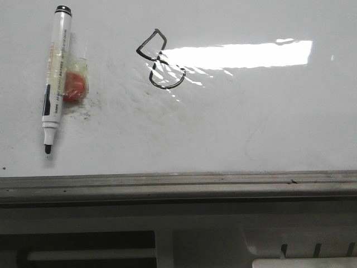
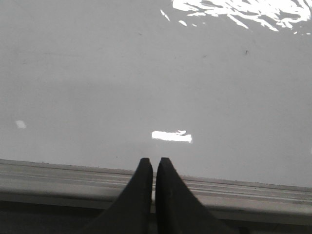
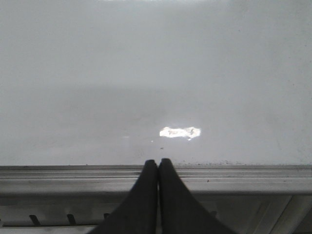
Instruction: Write number 8 on whiteboard
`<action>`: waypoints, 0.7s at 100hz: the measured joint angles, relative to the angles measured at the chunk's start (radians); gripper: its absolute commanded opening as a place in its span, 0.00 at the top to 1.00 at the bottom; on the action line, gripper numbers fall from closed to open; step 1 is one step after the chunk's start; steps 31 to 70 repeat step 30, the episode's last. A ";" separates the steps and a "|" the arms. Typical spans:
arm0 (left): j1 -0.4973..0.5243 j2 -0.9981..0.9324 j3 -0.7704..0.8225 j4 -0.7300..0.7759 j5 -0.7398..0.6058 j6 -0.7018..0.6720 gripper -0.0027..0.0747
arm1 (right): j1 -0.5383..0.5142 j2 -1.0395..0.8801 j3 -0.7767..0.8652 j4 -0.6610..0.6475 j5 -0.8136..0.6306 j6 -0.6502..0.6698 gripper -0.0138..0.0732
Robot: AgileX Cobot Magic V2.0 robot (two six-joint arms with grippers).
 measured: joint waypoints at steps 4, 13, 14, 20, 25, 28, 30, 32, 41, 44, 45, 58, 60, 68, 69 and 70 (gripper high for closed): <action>0.000 0.000 0.000 0.000 0.000 0.000 0.99 | 0.000 0.000 0.000 0.000 0.000 0.000 0.91; 0.000 0.000 0.000 0.000 0.000 0.000 0.99 | 0.000 0.000 0.000 0.000 0.000 -0.001 0.91; 0.000 0.000 0.000 0.000 0.000 0.000 0.99 | 0.000 0.000 0.000 0.000 0.000 -0.003 0.91; 0.000 0.000 0.000 0.000 0.000 0.000 0.99 | 0.000 0.000 0.000 0.000 0.000 -0.002 0.91; 0.000 0.000 0.000 0.000 0.000 0.000 0.99 | 0.000 0.000 0.000 0.000 0.000 -0.003 0.91; 0.000 0.000 0.000 0.000 0.000 0.000 0.99 | 0.000 0.000 0.000 0.000 0.000 -0.003 0.91; 0.000 0.000 0.000 0.000 0.000 0.000 0.99 | 0.000 0.000 0.000 0.000 0.000 -0.005 0.91; 0.000 0.000 0.000 0.000 0.000 0.000 0.99 | 0.000 0.000 0.000 0.000 0.000 -0.005 0.91; 0.000 0.000 0.000 0.000 0.000 0.000 0.99 | 0.000 0.000 0.000 0.000 0.000 -0.005 0.91; 0.000 0.000 0.000 0.000 0.000 0.000 0.99 | 0.000 0.000 0.000 0.000 0.000 -0.005 0.91; 0.000 0.000 0.000 0.000 0.000 0.000 0.99 | 0.000 0.000 0.000 0.000 0.000 -0.005 0.91; 0.000 0.000 0.000 0.000 0.000 0.000 0.99 | 0.000 0.000 0.000 0.000 0.000 -0.005 0.91; 0.000 0.000 0.000 0.000 0.000 0.000 0.99 | 0.000 0.000 0.000 0.000 0.000 -0.005 0.91; 0.000 0.000 0.000 0.000 0.000 0.000 0.99 | 0.000 0.000 0.000 0.000 0.000 -0.005 0.91; 0.000 0.000 0.000 0.000 0.000 0.000 0.99 | 0.000 0.000 0.000 0.000 0.000 -0.005 0.91; 0.000 0.000 0.000 0.000 0.000 0.000 0.99 | 0.000 0.000 0.000 0.000 0.000 -0.005 0.91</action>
